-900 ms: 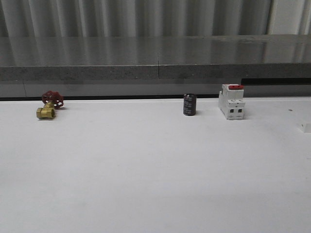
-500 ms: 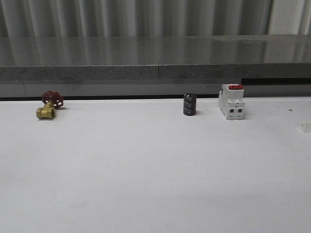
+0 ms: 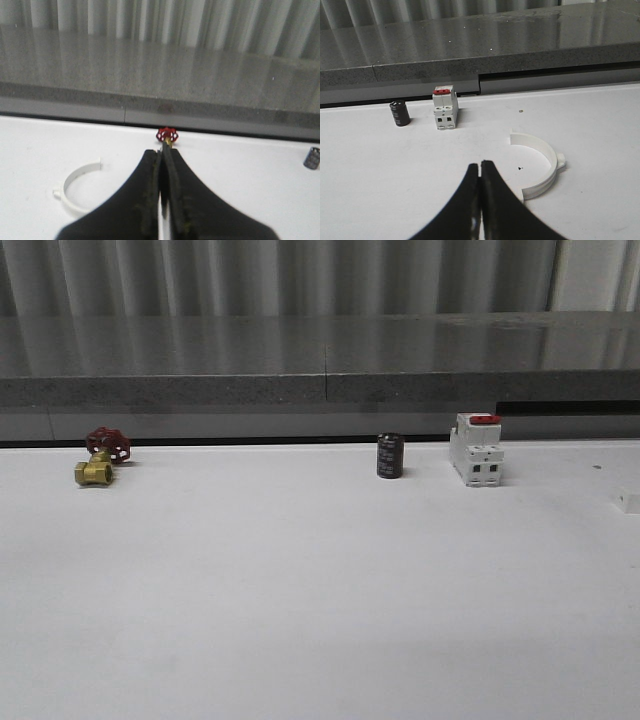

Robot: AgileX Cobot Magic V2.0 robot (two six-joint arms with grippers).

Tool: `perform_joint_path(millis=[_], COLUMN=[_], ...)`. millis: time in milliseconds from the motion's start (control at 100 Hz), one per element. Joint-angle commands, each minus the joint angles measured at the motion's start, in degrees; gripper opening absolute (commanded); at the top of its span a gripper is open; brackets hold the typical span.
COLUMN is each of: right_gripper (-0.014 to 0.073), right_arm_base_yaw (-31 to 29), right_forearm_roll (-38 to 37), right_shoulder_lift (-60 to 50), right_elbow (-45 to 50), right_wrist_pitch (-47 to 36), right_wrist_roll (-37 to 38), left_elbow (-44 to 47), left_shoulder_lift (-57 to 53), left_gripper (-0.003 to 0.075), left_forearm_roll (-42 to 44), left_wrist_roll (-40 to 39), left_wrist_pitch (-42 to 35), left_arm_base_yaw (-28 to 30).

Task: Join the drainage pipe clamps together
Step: 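Lower the left gripper onto the white half-ring clamp and grasp it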

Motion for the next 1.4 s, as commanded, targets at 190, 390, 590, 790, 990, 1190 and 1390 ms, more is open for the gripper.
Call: perform_joint_path(millis=[190,390,590,790,990,1190,1390], right_gripper=[-0.0064,-0.0064,-0.0064,-0.0064,-0.0064,-0.0064,-0.0064], right_arm_base_yaw=[0.1,0.1,0.1,0.1,0.1,0.1,0.1], right_forearm_roll=[0.1,0.1,0.1,0.1,0.1,0.1,0.1], right_shoulder_lift=[-1.1,-1.1,-1.1,-1.1,-1.1,-1.1,-1.1], right_elbow=[-1.2,-1.2,-1.2,-1.2,-1.2,-1.2,-1.2], right_wrist_pitch=[-4.5,-4.5,-4.5,-4.5,-4.5,-4.5,-4.5], right_wrist_roll=[-0.2,-0.2,-0.2,-0.2,-0.2,-0.2,-0.2], left_elbow=[-16.4,-16.6,-16.4,-16.4,-18.7,-25.3,-34.7], left_shoulder_lift=[13.9,16.7,16.7,16.9,26.5,44.8,62.0], left_gripper=[-0.0020,-0.0005,0.0360,0.0568,0.0567,0.0567,0.0567], left_forearm_roll=[-1.7,-0.3,0.3,-0.6,2.1,4.7,5.0], left_wrist_roll=[0.0,0.0,1.5,1.5,-2.0,-1.9,-1.6], left_wrist_pitch=[16.7,19.9,23.8,23.0,21.8,18.7,14.4], left_arm_base_yaw=[0.2,0.2,0.2,0.2,0.2,0.2,4.4])
